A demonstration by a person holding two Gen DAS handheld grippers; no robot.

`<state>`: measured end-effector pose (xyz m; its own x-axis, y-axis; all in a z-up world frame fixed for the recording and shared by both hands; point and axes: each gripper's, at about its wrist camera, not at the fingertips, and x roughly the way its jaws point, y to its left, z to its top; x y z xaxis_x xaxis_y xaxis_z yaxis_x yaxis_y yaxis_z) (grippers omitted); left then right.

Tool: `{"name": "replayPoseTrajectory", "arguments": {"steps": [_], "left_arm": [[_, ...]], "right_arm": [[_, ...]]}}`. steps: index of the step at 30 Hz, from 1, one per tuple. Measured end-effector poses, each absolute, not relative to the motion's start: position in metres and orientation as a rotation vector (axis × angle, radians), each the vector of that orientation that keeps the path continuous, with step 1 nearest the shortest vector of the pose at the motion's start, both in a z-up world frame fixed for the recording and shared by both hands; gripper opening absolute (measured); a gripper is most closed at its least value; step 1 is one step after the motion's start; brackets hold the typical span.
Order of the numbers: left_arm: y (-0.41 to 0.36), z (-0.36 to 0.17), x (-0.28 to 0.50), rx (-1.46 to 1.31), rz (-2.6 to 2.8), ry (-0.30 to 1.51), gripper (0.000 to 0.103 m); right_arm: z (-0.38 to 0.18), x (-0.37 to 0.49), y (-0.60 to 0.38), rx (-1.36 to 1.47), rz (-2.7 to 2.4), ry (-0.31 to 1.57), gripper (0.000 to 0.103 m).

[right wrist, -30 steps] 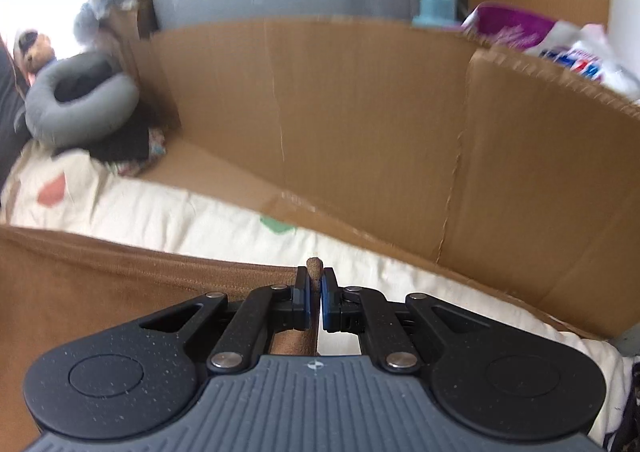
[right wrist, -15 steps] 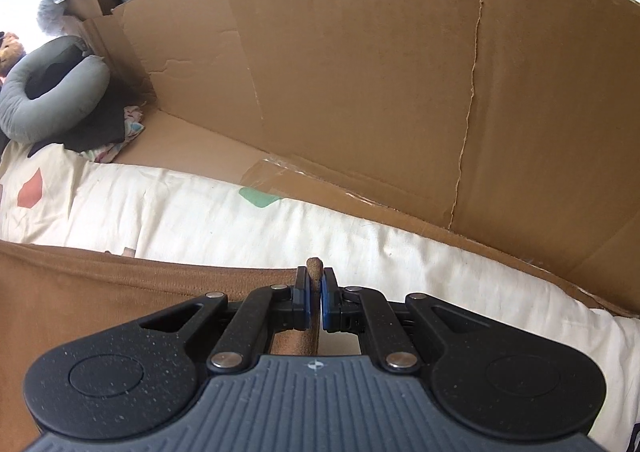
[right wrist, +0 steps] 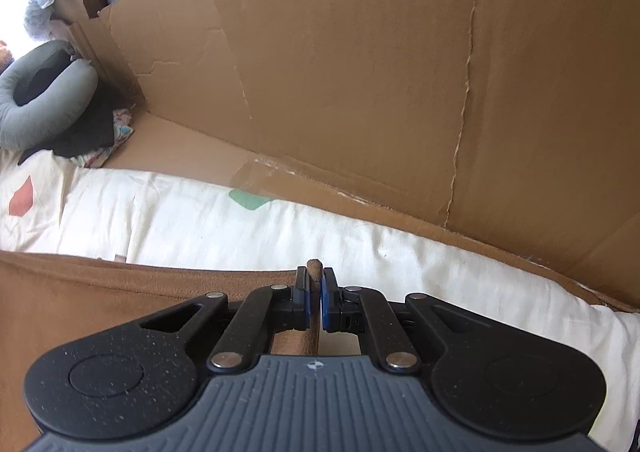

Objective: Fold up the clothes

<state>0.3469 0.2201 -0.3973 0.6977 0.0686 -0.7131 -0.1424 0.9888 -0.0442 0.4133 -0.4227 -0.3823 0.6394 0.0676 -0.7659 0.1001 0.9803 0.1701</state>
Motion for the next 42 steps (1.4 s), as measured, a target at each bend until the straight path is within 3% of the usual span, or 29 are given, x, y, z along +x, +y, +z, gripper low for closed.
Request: {"name": "replayPoseTrajectory", "arguments": {"steps": [8,18,20,22,23,24,30,42], "left_arm": [[0.219,-0.396,0.351,-0.077,0.117,0.789,0.005],[0.221,-0.432,0.374,-0.068,0.102,0.893,0.006],[0.225,-0.434,0.375,-0.089,0.102,0.902,0.011],[0.229,-0.431,0.376,-0.097,0.119,0.909,0.024],[0.23,-0.428,0.376,-0.087,0.141,0.912,0.037],[0.231,-0.424,0.374,-0.08,0.159,0.909,0.042],[0.219,-0.393,0.35,-0.064,0.167,0.85,0.042],[0.17,-0.396,0.32,-0.07,0.074,0.852,0.045]], "right_arm": [[-0.377,0.414,-0.421,0.197,-0.026,0.865,0.004],[-0.41,0.436,-0.423,0.216,-0.046,0.953,0.004],[-0.421,0.438,-0.424,0.246,-0.051,0.981,0.004],[-0.425,0.439,-0.427,0.274,-0.072,0.997,0.006],[-0.422,0.437,-0.429,0.28,-0.091,0.993,0.009],[-0.42,0.436,-0.432,0.286,-0.11,0.989,0.011],[-0.387,0.414,-0.44,0.316,-0.128,0.916,0.026],[-0.381,0.378,-0.39,0.173,0.018,0.921,0.027]]}}
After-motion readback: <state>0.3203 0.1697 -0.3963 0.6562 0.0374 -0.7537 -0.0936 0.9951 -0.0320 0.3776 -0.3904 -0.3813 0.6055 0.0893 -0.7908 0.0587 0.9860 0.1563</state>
